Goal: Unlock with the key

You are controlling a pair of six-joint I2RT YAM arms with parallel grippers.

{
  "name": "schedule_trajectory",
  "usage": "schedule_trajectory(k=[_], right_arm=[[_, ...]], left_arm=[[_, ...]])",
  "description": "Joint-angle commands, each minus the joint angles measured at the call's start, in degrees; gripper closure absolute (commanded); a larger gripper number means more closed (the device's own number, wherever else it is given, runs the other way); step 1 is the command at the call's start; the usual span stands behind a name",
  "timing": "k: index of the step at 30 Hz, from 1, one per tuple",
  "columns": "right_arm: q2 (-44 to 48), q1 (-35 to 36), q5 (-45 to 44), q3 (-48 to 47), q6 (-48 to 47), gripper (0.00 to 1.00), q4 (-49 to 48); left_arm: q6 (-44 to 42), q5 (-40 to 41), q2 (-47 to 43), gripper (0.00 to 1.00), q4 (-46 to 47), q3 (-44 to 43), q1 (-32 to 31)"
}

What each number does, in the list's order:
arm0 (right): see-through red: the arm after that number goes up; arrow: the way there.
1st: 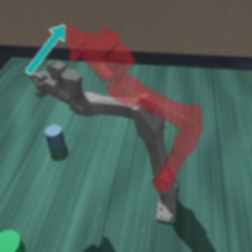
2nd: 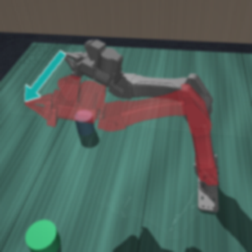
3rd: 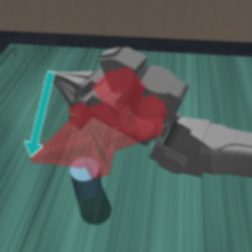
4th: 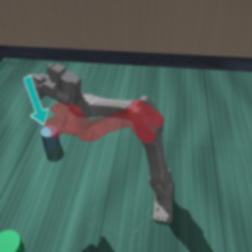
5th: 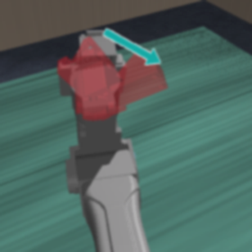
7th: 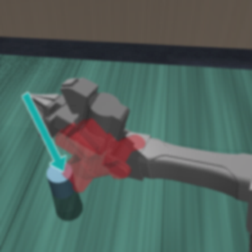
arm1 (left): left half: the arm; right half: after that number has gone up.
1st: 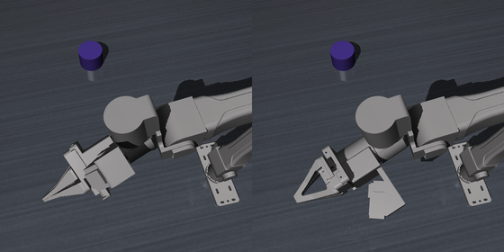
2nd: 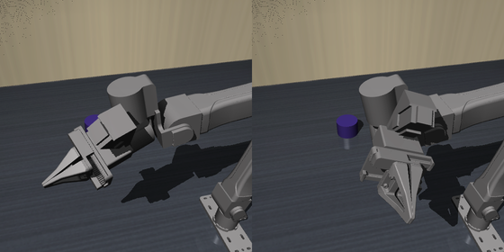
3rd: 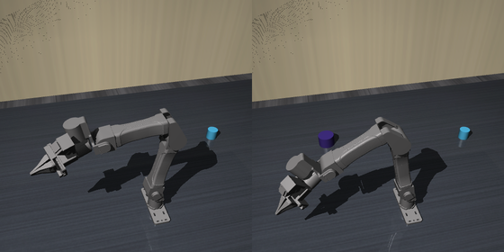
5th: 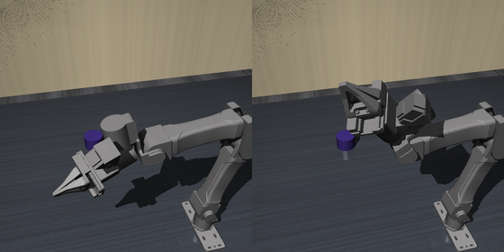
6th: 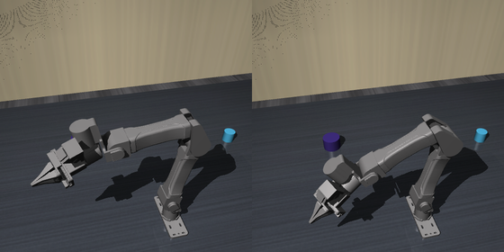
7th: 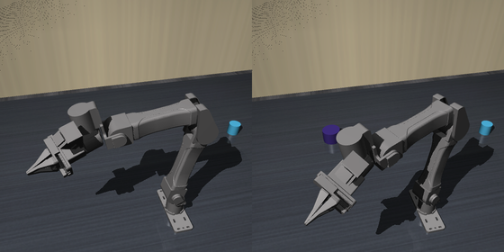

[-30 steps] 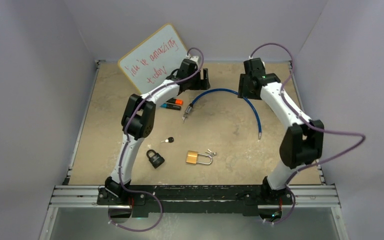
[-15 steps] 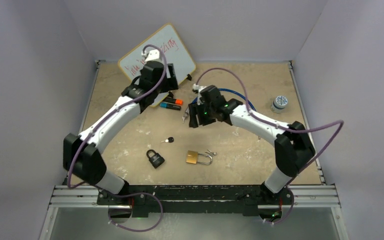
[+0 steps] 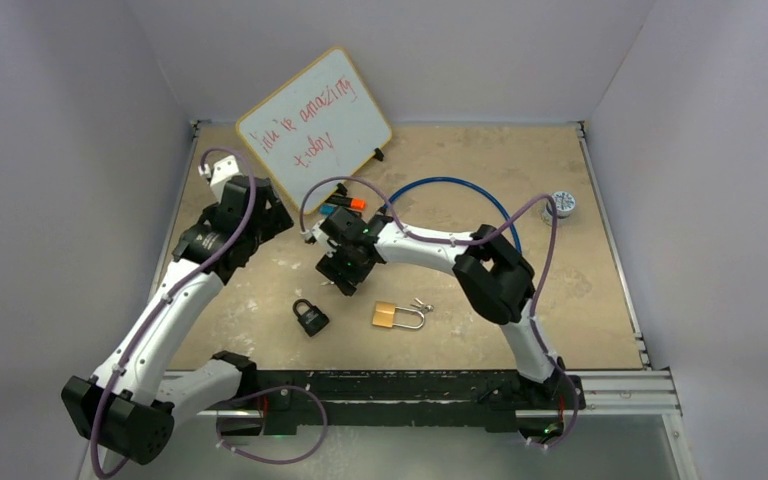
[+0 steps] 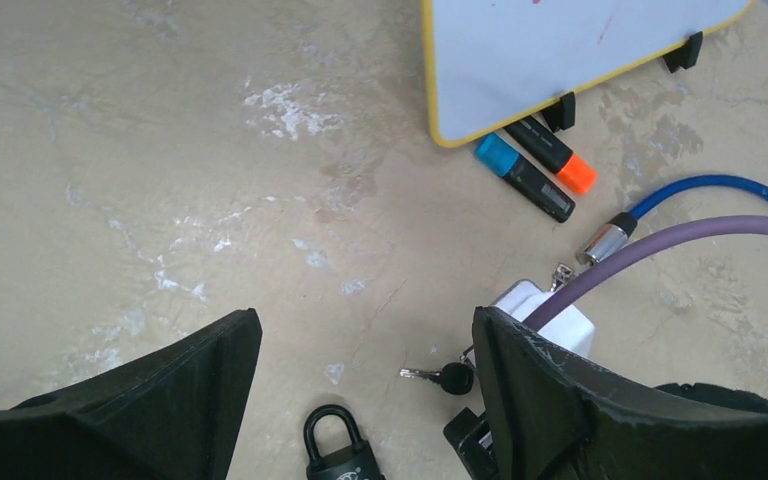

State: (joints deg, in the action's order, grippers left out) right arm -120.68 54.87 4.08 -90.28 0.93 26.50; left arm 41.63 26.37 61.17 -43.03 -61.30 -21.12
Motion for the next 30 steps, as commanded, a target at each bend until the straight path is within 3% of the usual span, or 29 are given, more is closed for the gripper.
schedule_trajectory(k=[1,10,14,16,24,30], right_arm=[[-3.41,0.32,-0.96,-7.15,-9.00,0.36,5.95],[-8.91,0.78,-1.25,-10.68,-10.22,0.40,5.63],[-9.99,0.85,0.08,-11.05,-10.17,0.56,6.55],[-9.99,0.84,1.87,-10.11,-9.82,0.59,5.95],[-11.46,0.79,1.88,-11.51,-10.46,0.44,4.82],[-13.08,0.85,-5.43,-12.81,-8.32,0.41,1.49]], left_arm=[[2.88,1.46,-2.10,0.20,-2.42,2.52,1.37],[7.78,3.16,-2.23,0.20,-1.57,4.31,3.61],[9.25,4.32,-2.09,0.20,-1.45,3.45,3.81],[9.95,4.80,-2.52,0.21,-0.94,4.18,3.81],[12.34,3.25,-3.71,0.21,0.42,8.14,3.81],[12.55,4.26,-3.42,0.21,0.31,7.32,3.83]])
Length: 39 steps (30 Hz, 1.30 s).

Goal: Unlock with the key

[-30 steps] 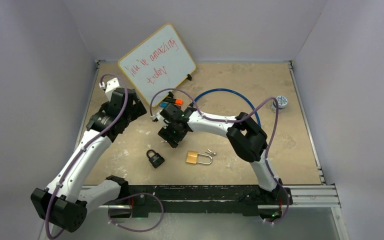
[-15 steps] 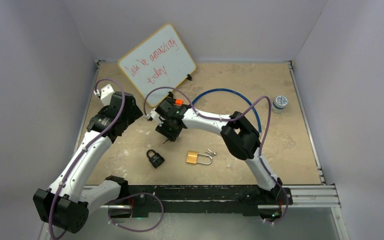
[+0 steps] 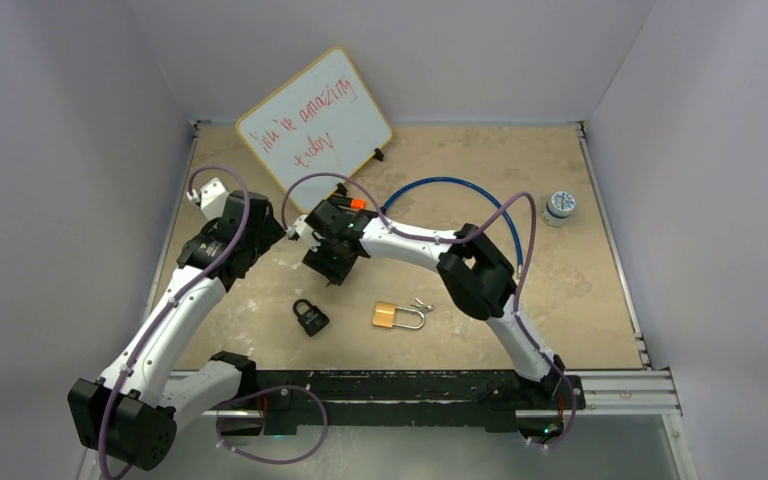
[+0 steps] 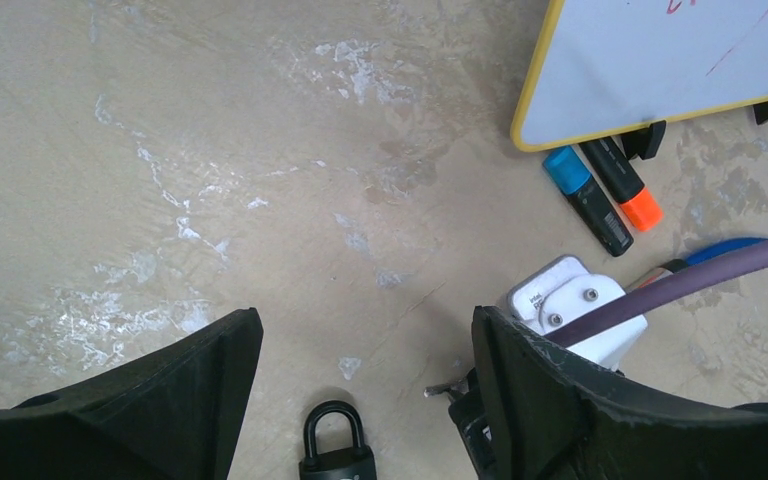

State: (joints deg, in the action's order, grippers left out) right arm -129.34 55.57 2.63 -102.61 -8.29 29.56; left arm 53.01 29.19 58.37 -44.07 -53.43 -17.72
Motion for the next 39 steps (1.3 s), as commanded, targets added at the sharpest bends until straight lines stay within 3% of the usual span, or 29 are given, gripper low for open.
schedule_trajectory(k=[1,4,12,14,17,21,29,36,39], right_arm=[[-4.62,0.22,-5.05,-0.53,0.91,0.41,-2.22],[-5.46,0.21,-5.82,-1.10,1.55,0.41,-2.07],[-3.70,0.13,-1.82,3.04,6.38,0.64,1.98],[-2.70,0.12,-1.66,3.73,7.79,0.59,2.75],[-1.45,0.07,0.74,3.43,7.85,0.40,4.88],[-1.58,0.12,2.55,2.13,6.47,0.38,10.84],[-3.29,0.29,-2.03,2.70,5.10,0.54,8.99],[-5.18,0.90,-2.26,2.88,4.47,0.59,7.07],[-4.95,1.62,-2.44,4.65,4.59,0.71,6.17]], left_arm=[[1.14,1.51,-0.56,0.21,1.36,-0.60,0.40],[1.16,1.58,-0.32,0.21,1.45,-0.79,0.42],[2.17,0.16,-0.23,0.22,2.24,0.00,0.40],[2.34,-0.60,-0.35,0.22,2.84,0.76,0.43],[2.78,-1.25,-0.37,0.22,3.26,1.66,0.45],[2.89,-1.83,-0.23,0.22,3.93,2.23,0.43],[3.98,-2.37,-0.35,0.23,4.51,2.63,0.47],[4.91,-2.64,-0.57,0.23,4.52,3.42,0.41],[5.86,-2.91,-0.96,0.23,4.27,4.08,0.40]])
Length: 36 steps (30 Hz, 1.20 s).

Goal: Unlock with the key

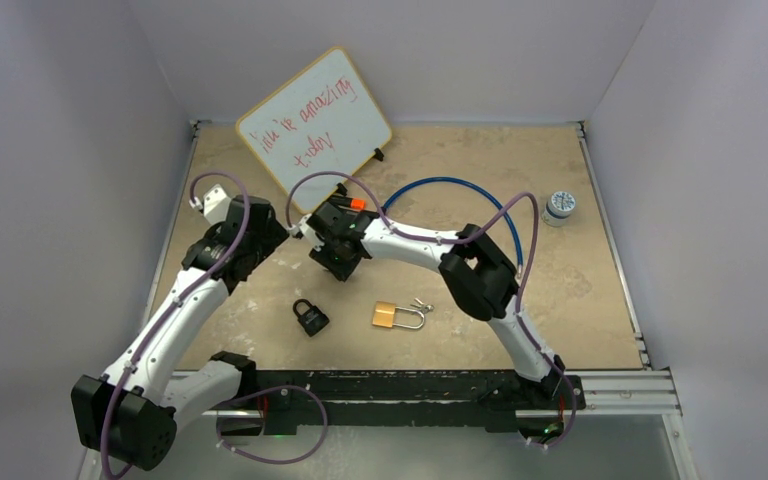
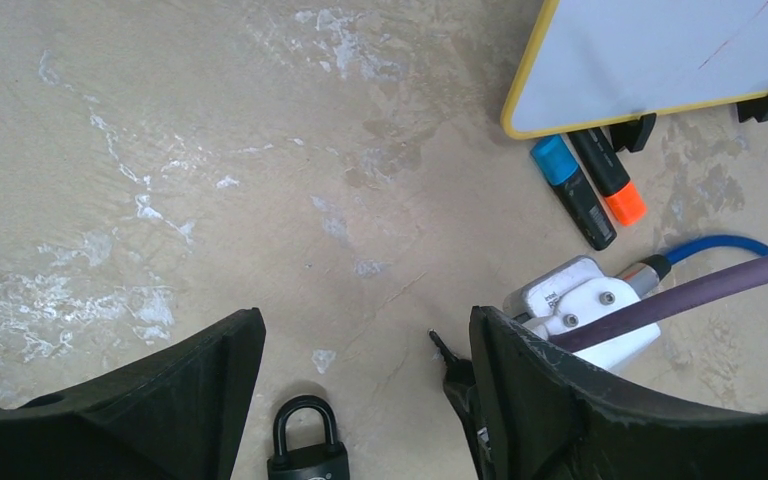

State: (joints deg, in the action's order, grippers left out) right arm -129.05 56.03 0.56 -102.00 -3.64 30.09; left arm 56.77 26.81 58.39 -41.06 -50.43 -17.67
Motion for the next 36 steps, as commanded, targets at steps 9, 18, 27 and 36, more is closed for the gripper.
schedule_trajectory(k=[9,18,27,36], right_arm=[[3.98,1.71,-0.92,13.13,6.51,0.83,-2.26],[17.64,-0.98,3.50,28.91,15.33,0.84,-16.55],[27.15,-6.16,10.41,37.57,22.02,0.84,-23.32],[31.41,-8.12,15.79,39.46,24.87,0.83,-26.52]], left_arm=[[4.46,-3.09,-3.42,0.23,1.71,4.11,0.41],[5.94,-22.24,-3.58,0.11,17.31,14.66,0.36],[5.73,-44.22,6.54,0.20,49.16,22.19,0.27],[5.98,-51.57,18.27,0.27,60.54,21.67,-2.45]])
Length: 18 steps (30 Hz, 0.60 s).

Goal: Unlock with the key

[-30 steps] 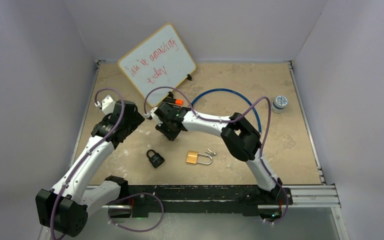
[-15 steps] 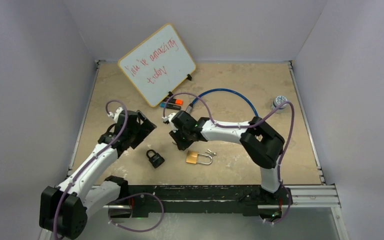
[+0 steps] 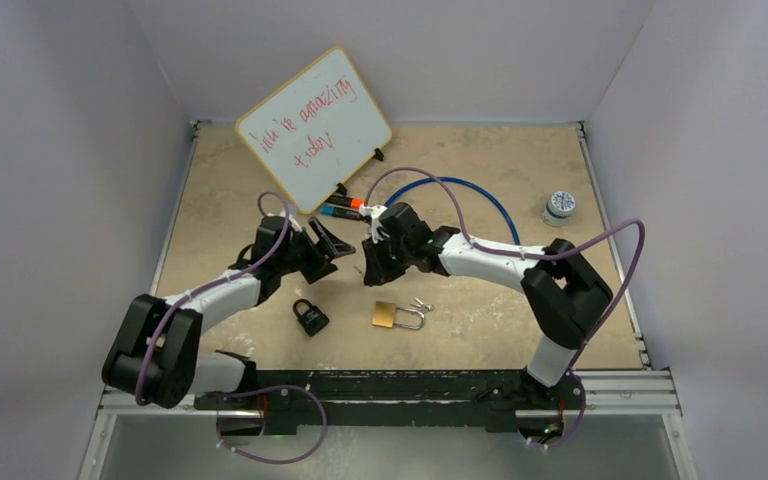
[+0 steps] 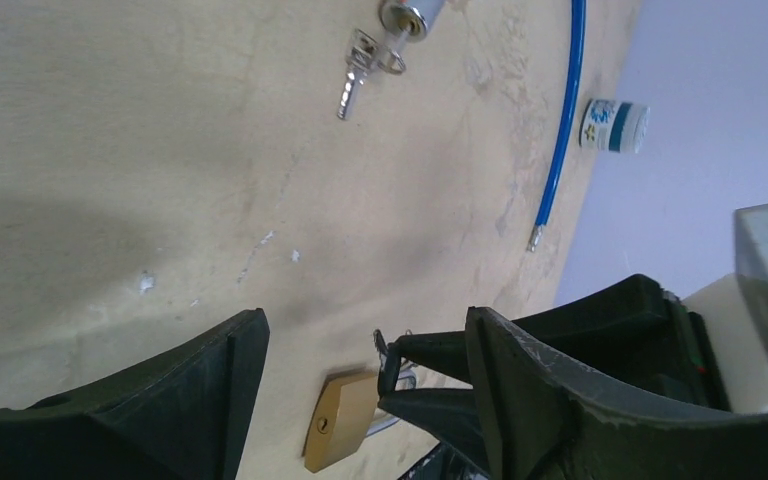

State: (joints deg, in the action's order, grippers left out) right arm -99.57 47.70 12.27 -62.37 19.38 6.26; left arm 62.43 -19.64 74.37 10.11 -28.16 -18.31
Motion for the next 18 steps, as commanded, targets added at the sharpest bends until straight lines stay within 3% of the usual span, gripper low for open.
schedule_trajectory(k=[1,9,18], right_arm=[[1.92,0.28,4.23,-0.27,1.95,0.83,-2.82],[1.92,-0.75,3.97,-1.24,3.78,0.82,-2.75],[1.99,-2.00,4.67,-1.45,5.40,0.82,-3.82]], left_arm=[[0.32,-5.10,3.09,0.27,9.82,-0.87,-2.36],[0.93,-3.57,6.05,0.50,10.63,-0.90,-4.46],[1.98,-5.28,6.97,0.85,12.41,-1.09,-4.94]])
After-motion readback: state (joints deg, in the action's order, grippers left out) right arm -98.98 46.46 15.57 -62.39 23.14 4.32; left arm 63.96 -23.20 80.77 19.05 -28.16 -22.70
